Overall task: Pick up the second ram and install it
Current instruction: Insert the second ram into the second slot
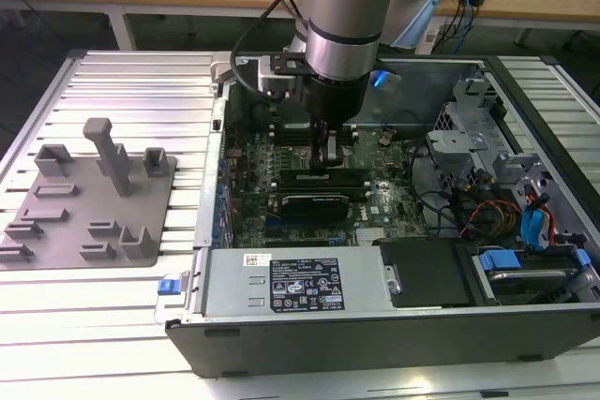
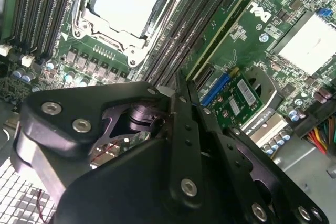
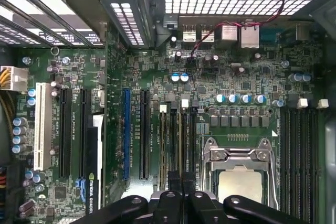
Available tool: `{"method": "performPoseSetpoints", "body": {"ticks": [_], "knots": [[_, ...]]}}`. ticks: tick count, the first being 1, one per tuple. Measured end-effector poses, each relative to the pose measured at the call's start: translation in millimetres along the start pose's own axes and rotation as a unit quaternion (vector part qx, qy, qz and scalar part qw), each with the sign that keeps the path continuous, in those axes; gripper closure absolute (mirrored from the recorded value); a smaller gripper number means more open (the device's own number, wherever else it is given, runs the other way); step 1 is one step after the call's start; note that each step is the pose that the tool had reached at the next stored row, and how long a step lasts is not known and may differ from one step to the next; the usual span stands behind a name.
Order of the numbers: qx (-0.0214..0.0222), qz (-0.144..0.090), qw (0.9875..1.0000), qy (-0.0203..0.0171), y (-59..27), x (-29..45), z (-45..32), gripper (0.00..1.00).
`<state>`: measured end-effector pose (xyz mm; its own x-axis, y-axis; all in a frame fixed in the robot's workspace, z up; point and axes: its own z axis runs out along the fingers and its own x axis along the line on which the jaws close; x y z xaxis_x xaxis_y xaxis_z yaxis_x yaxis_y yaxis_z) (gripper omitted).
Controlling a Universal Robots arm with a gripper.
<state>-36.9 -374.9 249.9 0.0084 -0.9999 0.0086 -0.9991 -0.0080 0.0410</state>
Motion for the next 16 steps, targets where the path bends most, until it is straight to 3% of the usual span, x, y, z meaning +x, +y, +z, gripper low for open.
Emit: {"method": "performPoseSetpoints", "body": {"ticks": [16], "knots": [[0.0016, 0.007, 1.0, -0.0061, 0.9, -3.7, 13.4, 0.91]]}}
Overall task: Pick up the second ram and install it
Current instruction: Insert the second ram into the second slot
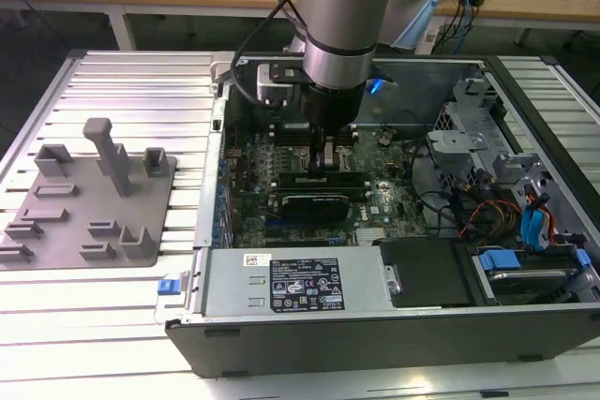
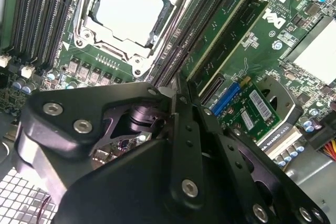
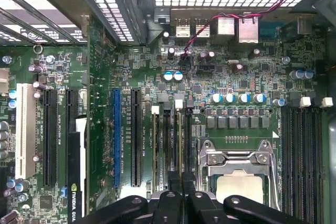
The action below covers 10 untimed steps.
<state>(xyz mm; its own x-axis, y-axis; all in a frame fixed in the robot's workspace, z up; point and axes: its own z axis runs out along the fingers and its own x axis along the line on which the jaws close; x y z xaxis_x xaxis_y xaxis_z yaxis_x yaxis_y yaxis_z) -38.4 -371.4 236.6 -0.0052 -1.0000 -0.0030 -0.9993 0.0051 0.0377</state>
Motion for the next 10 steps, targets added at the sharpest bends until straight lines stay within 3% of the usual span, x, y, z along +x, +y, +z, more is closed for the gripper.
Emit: {"method": "performPoseSetpoints", "body": {"ticks": [10], "knots": [[-0.0001, 0.0, 1.0, -0.0001, 0.0, -0.1, 3.4, 0.91]]}}
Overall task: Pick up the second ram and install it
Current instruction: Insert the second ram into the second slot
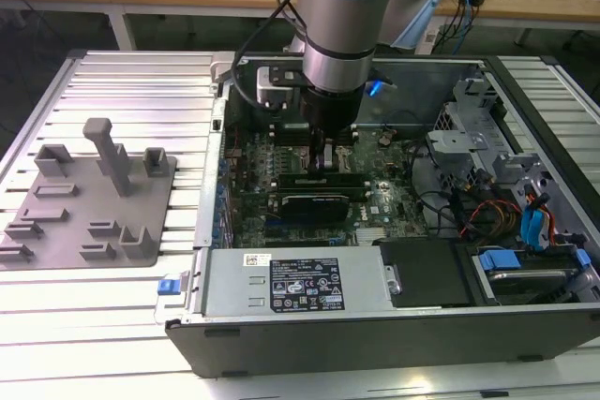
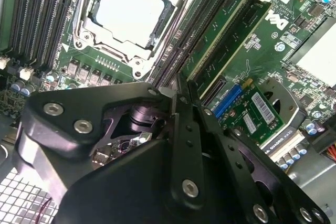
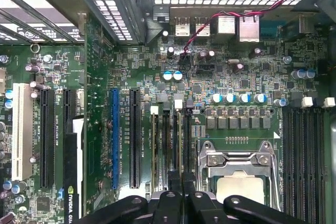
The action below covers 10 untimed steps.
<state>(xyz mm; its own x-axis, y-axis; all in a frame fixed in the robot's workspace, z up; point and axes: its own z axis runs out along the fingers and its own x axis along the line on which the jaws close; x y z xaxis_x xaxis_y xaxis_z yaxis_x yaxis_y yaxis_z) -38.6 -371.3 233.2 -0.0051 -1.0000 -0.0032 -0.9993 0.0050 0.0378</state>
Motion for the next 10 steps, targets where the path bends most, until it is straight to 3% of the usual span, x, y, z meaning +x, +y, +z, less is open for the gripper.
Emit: {"method": "performPoseSetpoints", "body": {"ticks": [6, 10], "knots": [[-0.0001, 0.0, 1.0, 0.0, -0.2, 0.0, 7.1, 0.91], [0.0, 0.0, 1.0, -0.0001, -0.3, 0.0, 7.8, 0.91]]}}
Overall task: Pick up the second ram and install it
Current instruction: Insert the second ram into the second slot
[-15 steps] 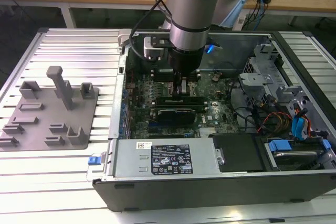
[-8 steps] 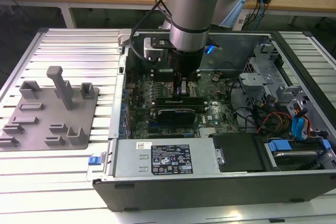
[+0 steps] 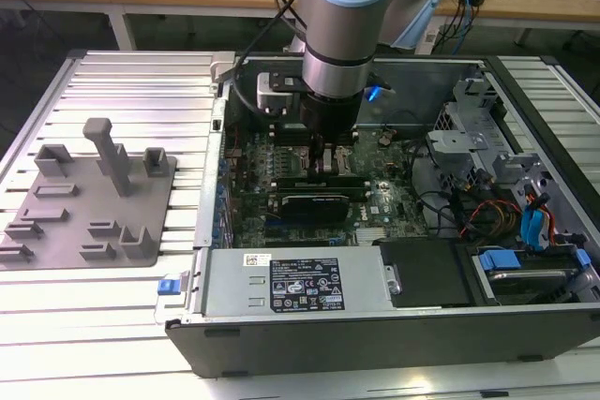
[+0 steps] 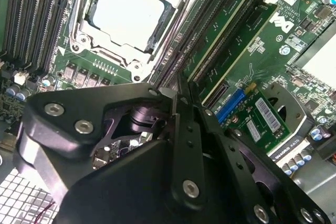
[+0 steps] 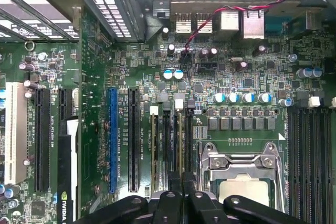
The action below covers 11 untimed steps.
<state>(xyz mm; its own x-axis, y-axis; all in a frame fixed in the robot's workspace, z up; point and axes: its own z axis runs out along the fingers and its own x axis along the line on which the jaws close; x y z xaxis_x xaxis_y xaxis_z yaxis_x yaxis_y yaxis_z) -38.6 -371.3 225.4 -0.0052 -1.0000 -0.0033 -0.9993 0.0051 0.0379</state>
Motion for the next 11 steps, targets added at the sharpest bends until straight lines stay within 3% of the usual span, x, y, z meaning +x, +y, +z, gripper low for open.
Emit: {"method": "performPoseSetpoints", "body": {"ticks": [4, 7, 10, 11], "knots": [[0.0001, 0.0, 1.0, -0.0002, 0.0, -0.1, -0.4, 0.83], [0.0, 0.0, 1.0, -0.0001, 0.5, -0.1, -13.1, 0.83], [0.0006, 0.0, 1.0, -0.0004, 0.4, -0.1, -14.6, 0.83], [0.0006, 0.0, 1.0, -0.0001, -4.5, -0.1, -15.0, 0.83]]}}
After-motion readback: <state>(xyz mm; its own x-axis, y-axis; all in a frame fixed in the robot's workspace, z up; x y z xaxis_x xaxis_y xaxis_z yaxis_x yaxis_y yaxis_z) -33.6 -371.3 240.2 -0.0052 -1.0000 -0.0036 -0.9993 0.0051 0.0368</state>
